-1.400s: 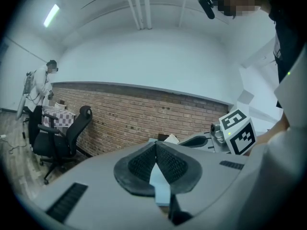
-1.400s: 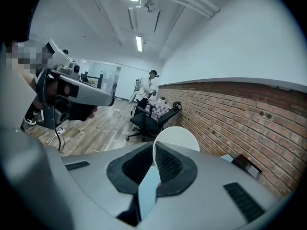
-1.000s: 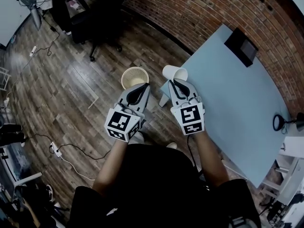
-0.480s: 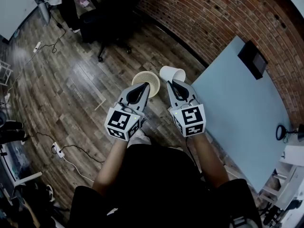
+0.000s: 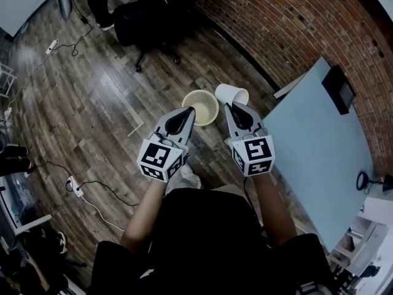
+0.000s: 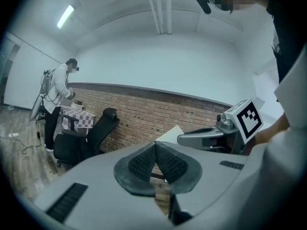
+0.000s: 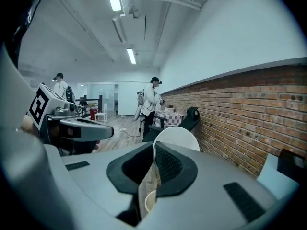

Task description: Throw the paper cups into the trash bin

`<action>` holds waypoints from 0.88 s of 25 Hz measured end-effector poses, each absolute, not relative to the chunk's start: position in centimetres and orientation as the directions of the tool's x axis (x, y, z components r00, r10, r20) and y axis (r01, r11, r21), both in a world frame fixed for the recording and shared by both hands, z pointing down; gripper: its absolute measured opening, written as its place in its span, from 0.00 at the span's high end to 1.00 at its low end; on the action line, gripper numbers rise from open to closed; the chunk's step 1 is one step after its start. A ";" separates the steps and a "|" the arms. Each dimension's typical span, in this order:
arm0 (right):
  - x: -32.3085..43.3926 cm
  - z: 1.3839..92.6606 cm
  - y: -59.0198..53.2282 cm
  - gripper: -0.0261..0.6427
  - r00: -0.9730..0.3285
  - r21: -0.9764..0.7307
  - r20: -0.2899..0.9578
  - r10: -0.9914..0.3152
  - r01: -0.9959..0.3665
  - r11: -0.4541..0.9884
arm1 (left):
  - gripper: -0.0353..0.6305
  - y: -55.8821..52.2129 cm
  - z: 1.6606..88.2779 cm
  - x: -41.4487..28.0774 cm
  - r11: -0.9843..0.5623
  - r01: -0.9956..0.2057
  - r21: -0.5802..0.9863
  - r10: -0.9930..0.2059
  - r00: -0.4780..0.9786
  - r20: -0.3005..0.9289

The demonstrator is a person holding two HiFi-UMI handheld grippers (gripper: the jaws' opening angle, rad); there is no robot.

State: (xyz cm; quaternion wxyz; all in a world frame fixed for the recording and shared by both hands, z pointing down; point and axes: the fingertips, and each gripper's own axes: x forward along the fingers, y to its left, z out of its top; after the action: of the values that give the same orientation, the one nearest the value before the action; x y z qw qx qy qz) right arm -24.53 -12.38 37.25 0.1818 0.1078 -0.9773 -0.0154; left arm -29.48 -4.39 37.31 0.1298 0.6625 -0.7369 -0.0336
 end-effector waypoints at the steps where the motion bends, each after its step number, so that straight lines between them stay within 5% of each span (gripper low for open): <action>1: -24.9 37.4 -12.3 0.93 -0.908 0.068 0.357 -0.219 -0.208 0.976 | 0.93 -3.9 37.4 -29.9 0.117 -0.969 0.220 -0.986 -0.087 0.142; 22: -33.3 45.2 -14.2 0.93 -0.869 -0.035 0.481 -0.119 -0.154 0.987 | 0.93 -0.6 44.6 -37.6 0.258 -0.921 0.293 -0.948 -0.183 0.260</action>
State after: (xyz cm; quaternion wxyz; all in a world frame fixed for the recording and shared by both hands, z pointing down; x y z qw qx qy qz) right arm -33.31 -14.21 45.16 0.2463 0.0706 -0.9660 0.0360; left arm -37.56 -0.56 44.55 0.1970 0.6082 -0.7682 -0.0348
